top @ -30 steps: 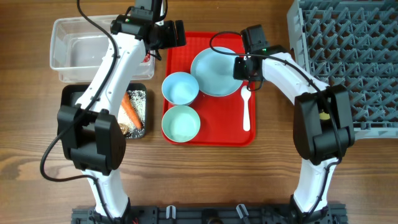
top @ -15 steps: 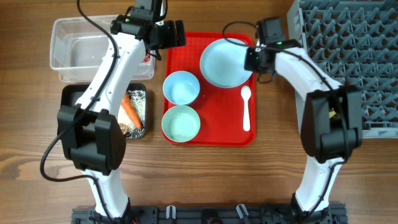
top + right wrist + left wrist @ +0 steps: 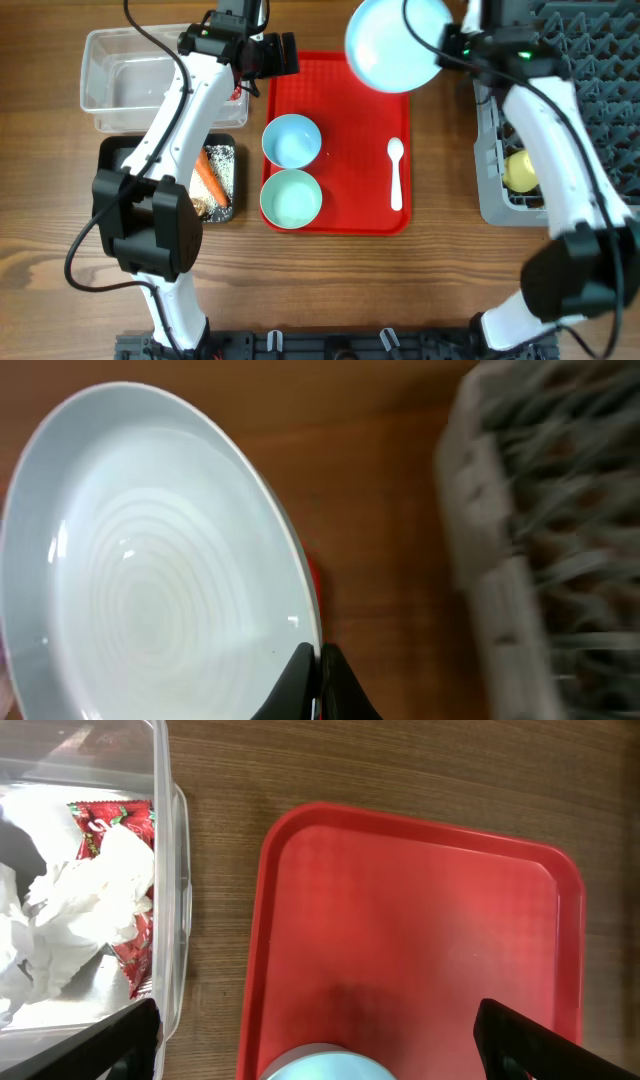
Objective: Sort waste into correct bins and load items into the dishwasher rack
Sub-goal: 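Lift the plate and stand it upright in the dish rack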
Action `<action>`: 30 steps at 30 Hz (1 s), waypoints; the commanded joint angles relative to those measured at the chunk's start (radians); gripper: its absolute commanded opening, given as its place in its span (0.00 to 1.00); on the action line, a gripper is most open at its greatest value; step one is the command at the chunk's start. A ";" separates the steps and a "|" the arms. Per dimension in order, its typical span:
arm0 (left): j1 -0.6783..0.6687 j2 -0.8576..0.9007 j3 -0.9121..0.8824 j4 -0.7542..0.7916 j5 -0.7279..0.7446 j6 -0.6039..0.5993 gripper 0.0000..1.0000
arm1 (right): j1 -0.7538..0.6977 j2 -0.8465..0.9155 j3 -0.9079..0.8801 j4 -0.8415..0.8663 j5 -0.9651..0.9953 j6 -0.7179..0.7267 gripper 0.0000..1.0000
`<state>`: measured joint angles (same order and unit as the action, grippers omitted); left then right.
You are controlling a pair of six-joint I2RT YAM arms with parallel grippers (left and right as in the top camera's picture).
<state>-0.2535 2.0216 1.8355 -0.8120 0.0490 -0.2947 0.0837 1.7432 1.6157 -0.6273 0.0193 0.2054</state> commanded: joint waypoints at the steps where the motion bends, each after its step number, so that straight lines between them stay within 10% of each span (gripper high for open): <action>1: 0.005 -0.013 -0.003 -0.001 -0.017 -0.005 1.00 | -0.056 -0.053 0.023 0.016 0.240 -0.050 0.04; 8: 0.005 -0.013 -0.003 -0.001 -0.017 -0.005 1.00 | -0.157 -0.050 0.022 0.187 0.581 -0.188 0.04; 22: 0.005 -0.013 -0.003 -0.001 -0.017 -0.005 1.00 | -0.337 0.071 0.022 0.611 0.678 -0.695 0.04; 30: 0.005 -0.013 -0.003 -0.001 -0.017 -0.005 1.00 | -0.410 0.190 0.022 0.697 0.691 -0.750 0.04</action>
<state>-0.2535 2.0216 1.8355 -0.8150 0.0490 -0.2947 -0.3050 1.8969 1.6222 0.0601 0.6857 -0.5011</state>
